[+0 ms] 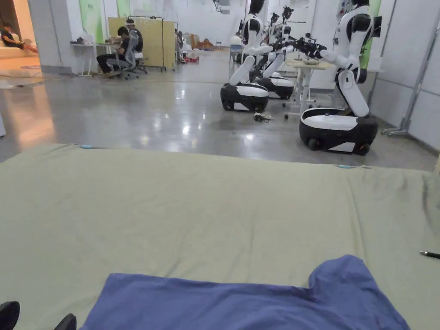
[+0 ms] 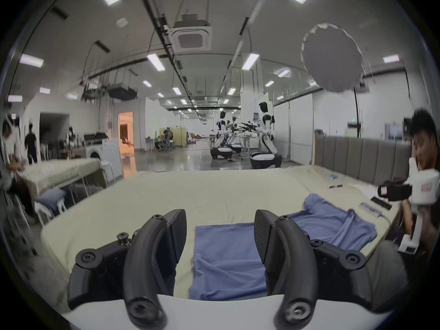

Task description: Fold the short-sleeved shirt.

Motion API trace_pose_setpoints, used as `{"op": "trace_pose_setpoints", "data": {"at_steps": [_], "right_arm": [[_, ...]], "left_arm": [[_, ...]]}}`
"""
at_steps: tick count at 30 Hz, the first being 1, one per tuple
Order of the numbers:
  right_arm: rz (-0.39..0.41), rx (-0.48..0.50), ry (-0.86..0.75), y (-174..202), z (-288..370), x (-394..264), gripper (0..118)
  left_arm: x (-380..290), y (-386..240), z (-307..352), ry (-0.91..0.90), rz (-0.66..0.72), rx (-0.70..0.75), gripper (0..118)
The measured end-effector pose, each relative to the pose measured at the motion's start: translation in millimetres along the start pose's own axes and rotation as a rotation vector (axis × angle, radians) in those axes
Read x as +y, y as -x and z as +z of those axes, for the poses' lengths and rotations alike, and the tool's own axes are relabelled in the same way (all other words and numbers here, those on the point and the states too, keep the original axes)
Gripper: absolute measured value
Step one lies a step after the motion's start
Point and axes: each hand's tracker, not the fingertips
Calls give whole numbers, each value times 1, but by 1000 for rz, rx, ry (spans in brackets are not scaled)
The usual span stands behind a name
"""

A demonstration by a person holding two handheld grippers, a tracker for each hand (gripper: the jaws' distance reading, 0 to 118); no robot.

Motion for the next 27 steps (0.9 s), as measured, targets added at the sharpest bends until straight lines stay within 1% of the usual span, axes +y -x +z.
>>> {"op": "trace_pose_setpoints", "data": {"at_steps": [1, 2, 3, 4, 5, 6, 7, 8, 9, 12, 16, 21, 23, 25, 26, 27], "right_arm": [[5, 20, 5, 4, -1, 0, 73], [15, 59, 17, 8, -2, 0, 67], [18, 82, 23, 11, -3, -1, 64], [24, 82, 27, 16, -4, -1, 60], [34, 64, 28, 22, -6, -1, 55], [80, 36, 18, 16, -7, -8, 36], [69, 79, 53, 16, -9, -7, 3], [68, 86, 67, 18, -11, -7, 0], [75, 72, 66, 20, -12, -7, 0], [93, 75, 61, 18, -13, -10, 0], [76, 87, 52, 14, -15, -10, 0], [82, 84, 65, 13, -22, -13, 0], [81, 86, 74, 12, -26, -15, 0], [78, 83, 74, 9, -29, -19, 0], [71, 92, 75, 12, -30, -18, 0], [63, 97, 78, 11, -32, -19, 0]], "left_arm": [[0, -3, 1, -3, 3, -14, 50], [0, -6, 2, -5, -9, -29, 31], [-1, -10, 3, -6, -6, -31, 23], [-1, -11, 3, -7, -5, -25, 14], [1, -10, 3, 14, 16, -82, 9], [2, -10, 4, 10, 26, -75, 6], [1, -13, 4, 4, 26, -61, 4], [1, -13, 4, 10, 33, -65, 4], [1, -11, 4, 21, 43, -69, 3], [1, -10, 2, 31, 69, -75, 3], [3, -3, -4, 41, 104, -83, 3], [2, 9, -21, 58, 149, -83, 3], [1, 14, -39, 95, 156, -83, 3], [1, 25, -65, 129, 184, -33, 3], [1, 35, -86, 192, 220, -71, 4], [3, 41, -112, 248, 270, -128, 7]]}}
